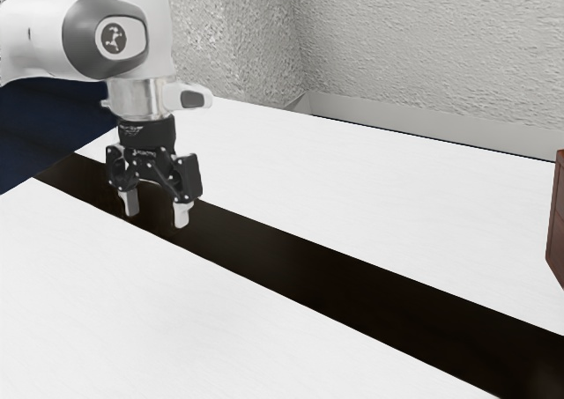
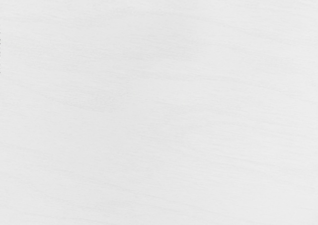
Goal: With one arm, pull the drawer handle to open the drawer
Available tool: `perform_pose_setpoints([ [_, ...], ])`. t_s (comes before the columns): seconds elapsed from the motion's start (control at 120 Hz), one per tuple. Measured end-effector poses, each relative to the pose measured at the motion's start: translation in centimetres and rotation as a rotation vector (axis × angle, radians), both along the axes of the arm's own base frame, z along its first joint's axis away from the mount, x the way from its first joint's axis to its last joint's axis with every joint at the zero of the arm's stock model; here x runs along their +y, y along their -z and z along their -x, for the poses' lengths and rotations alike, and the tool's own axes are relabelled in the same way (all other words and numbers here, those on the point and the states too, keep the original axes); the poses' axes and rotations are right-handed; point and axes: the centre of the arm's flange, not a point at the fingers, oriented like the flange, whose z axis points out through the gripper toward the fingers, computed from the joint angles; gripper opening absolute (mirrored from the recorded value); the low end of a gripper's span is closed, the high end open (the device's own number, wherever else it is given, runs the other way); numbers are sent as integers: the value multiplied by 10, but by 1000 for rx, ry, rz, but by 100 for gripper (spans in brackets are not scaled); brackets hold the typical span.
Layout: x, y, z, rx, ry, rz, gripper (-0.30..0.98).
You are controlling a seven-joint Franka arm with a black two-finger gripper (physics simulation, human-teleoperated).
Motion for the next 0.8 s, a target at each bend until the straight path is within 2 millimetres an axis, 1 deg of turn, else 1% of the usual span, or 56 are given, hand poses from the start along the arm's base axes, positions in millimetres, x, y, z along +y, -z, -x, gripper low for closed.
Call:
perform_pose_setpoints([
  [0.133,0,-6,-14,-106,0,-17,69],
  [0.258,5,-10,-19,-159,-12,-22,69],
  [0.283,7,-14,-19,-172,-18,-16,69],
  [0.308,11,-26,-17,-199,-26,-13,69],
  [0.325,13,-39,-15,-225,-32,-13,69],
  [0.367,17,-87,-3,-324,-41,-16,69],
  [0.4,16,-118,9,-386,-40,-7,69],
  [0.433,12,-134,18,-418,-33,7,69],
  [0.467,6,-139,19,-426,-22,21,69],
  [0.508,-8,-132,11,-411,-1,36,69],
  [0.542,-27,-127,4,-399,29,49,69],
  [0.617,-85,-99,-20,-342,121,76,69],
  [0.667,-125,-85,-29,-320,181,90,69],
  [0.708,-152,-78,-32,-312,212,103,69],
  [0.75,-172,-74,-34,-307,224,124,69],
  [0.8,-189,-67,-38,-306,225,159,68],
])
